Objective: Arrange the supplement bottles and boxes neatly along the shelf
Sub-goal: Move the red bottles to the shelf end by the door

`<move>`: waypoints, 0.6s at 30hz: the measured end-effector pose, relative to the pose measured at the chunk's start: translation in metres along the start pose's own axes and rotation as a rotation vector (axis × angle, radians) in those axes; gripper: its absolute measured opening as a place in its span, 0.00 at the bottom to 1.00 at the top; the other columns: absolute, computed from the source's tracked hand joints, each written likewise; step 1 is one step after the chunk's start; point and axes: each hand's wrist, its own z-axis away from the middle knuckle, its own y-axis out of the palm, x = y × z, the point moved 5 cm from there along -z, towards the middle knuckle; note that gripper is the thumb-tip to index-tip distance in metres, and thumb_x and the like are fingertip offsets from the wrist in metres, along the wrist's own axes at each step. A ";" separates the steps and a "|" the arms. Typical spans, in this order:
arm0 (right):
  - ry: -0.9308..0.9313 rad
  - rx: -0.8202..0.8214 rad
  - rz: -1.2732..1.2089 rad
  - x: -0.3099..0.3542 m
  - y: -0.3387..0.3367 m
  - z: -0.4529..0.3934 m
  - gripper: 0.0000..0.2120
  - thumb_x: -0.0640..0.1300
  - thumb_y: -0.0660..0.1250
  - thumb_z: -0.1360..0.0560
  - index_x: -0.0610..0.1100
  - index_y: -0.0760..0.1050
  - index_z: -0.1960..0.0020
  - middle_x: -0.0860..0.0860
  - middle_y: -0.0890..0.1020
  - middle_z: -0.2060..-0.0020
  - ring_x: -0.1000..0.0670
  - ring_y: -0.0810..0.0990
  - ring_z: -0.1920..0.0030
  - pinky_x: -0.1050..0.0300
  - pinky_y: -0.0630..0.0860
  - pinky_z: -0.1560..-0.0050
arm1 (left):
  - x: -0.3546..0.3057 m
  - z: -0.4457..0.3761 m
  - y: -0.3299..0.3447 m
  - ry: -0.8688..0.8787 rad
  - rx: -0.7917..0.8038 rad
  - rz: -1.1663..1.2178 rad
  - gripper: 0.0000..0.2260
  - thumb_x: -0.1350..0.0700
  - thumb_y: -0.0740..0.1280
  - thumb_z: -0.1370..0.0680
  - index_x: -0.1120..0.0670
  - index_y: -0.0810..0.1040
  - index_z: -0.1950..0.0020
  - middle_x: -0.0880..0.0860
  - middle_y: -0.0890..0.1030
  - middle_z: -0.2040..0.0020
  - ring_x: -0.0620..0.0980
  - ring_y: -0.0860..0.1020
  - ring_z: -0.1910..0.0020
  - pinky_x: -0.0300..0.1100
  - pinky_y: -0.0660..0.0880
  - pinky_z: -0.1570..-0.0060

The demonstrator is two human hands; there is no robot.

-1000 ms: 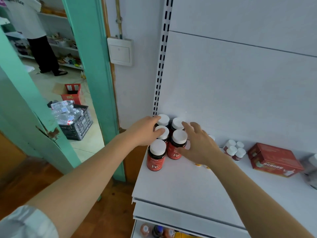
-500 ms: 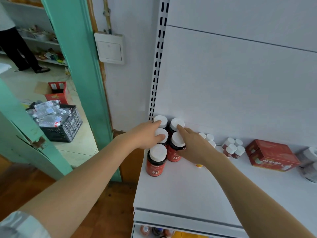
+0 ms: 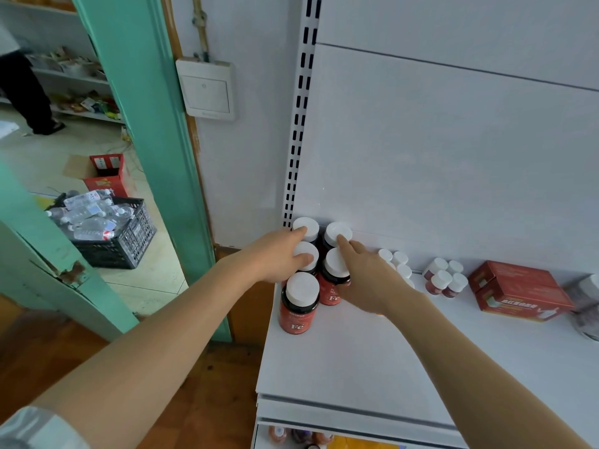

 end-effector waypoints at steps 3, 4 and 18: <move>-0.001 -0.011 0.015 0.001 0.003 0.001 0.44 0.49 0.69 0.27 0.46 0.45 0.21 0.46 0.65 0.29 0.38 0.78 0.44 0.48 0.76 0.54 | 0.000 0.000 0.000 0.001 -0.005 0.016 0.30 0.45 0.60 0.18 0.51 0.53 0.20 0.53 0.61 0.22 0.54 0.64 0.26 0.48 0.65 0.31; 0.003 -0.014 0.005 0.001 0.002 0.001 0.44 0.49 0.69 0.27 0.47 0.45 0.21 0.46 0.64 0.28 0.38 0.77 0.44 0.48 0.76 0.54 | 0.000 0.000 -0.001 0.003 -0.009 0.017 0.30 0.45 0.60 0.18 0.50 0.53 0.20 0.53 0.62 0.22 0.54 0.65 0.26 0.48 0.66 0.32; -0.186 -0.369 0.025 0.029 -0.012 0.051 0.30 0.55 0.68 0.30 0.47 0.71 0.31 0.45 0.72 0.32 0.41 0.67 0.30 0.44 0.71 0.36 | -0.001 0.069 0.006 0.172 -0.139 -0.128 0.40 0.28 0.60 0.27 0.41 0.49 0.21 0.43 0.49 0.20 0.47 0.54 0.22 0.50 0.62 0.27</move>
